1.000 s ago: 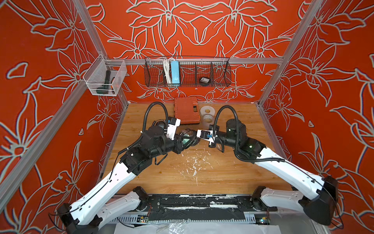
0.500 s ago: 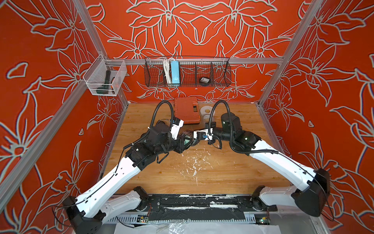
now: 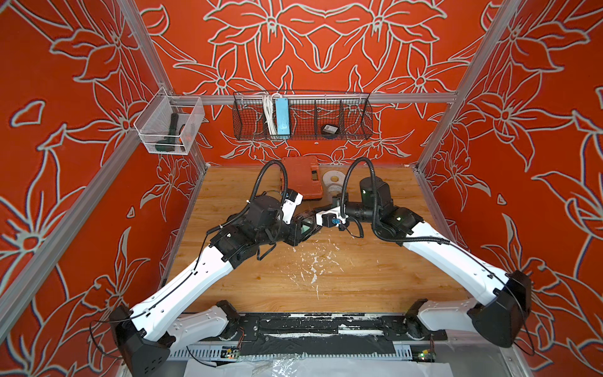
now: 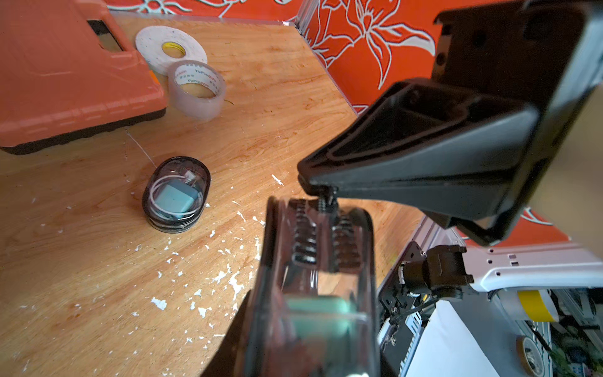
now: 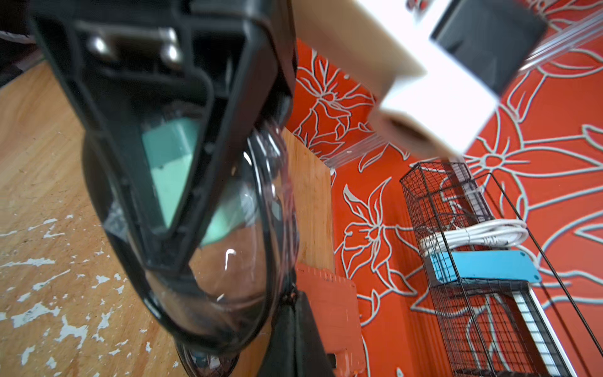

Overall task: Pack away charging kits
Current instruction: Zip the zipper on the storage bag, then place the storage bag at the center of the board.

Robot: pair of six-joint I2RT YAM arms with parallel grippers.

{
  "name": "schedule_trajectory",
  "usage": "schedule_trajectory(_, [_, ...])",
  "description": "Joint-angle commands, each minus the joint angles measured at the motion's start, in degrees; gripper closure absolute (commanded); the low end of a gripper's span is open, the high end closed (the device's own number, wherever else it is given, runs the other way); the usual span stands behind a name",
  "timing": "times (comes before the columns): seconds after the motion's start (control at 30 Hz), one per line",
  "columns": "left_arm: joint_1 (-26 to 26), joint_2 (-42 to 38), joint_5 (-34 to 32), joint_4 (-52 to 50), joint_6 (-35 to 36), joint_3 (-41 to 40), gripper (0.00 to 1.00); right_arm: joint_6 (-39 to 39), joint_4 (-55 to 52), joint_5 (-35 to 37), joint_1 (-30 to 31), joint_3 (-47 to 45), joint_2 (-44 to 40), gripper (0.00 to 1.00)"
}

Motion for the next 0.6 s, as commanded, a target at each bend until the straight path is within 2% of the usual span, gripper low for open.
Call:
schedule_trajectory(0.0, [-0.23, 4.39, 0.86, -7.48, 1.02, -1.06, 1.0, -2.65, 7.0, -8.78, -0.11, 2.21, -1.9, 1.0])
schedule_trajectory(0.1, [-0.31, 5.03, -1.44, -7.03, -0.13, -0.63, 1.0, -3.28, 5.87, -9.41, 0.17, 2.94, -0.77, 1.0])
schedule_trajectory(0.17, [-0.23, 4.68, -1.87, -3.74, -2.46, -1.62, 1.0, -0.84, 7.76, -7.22, 0.18, 1.48, -1.1, 1.0])
schedule_trajectory(0.2, [-0.24, 4.51, -2.21, -0.49, -4.86, -2.74, 1.0, 2.69, 10.78, -4.15, 0.18, -0.59, -1.66, 0.93])
schedule_trajectory(0.23, [-0.23, 4.39, -2.6, 3.99, -7.95, -4.61, 1.0, 6.81, 14.54, -0.46, 0.17, -3.11, -2.36, 0.77])
schedule_trajectory(0.3, [-0.23, 3.38, -3.3, 17.79, -15.12, -12.36, 1.0, 13.73, 20.96, 8.89, 0.04, -8.28, -3.31, 0.6])
schedule_trajectory(0.33, [-0.14, 2.79, -3.96, 26.36, -19.3, -17.67, 1.0, 17.42, 22.84, 13.81, -0.15, -10.46, -3.37, 0.03])
schedule_trajectory(0.4, [-0.05, 3.8, -4.26, 39.41, -25.28, -25.89, 1.0, 27.08, 23.98, 23.33, -1.24, -13.01, -3.1, 0.02])
schedule_trajectory(0.43, [-0.06, 5.49, -4.34, 43.45, -27.55, -28.11, 1.0, 35.45, 23.46, 29.93, -2.3, -13.52, -2.53, 0.02])
schedule_trajectory(0.47, [-0.05, 7.19, -4.46, 45.92, -28.88, -29.17, 1.0, 42.46, 20.21, 33.23, -4.05, -12.91, -2.12, 0.02])
schedule_trajectory(0.53, [-0.06, 11.69, -4.02, 52.0, -31.32, -31.08, 1.0, 55.42, 12.56, 29.5, -10.1, -11.89, -1.42, 0.02])
schedule_trajectory(0.57, [-0.14, 13.81, -3.84, 54.21, -32.33, -31.71, 1.0, 58.22, 11.16, 25.09, -12.02, -12.39, -1.29, 0.02])
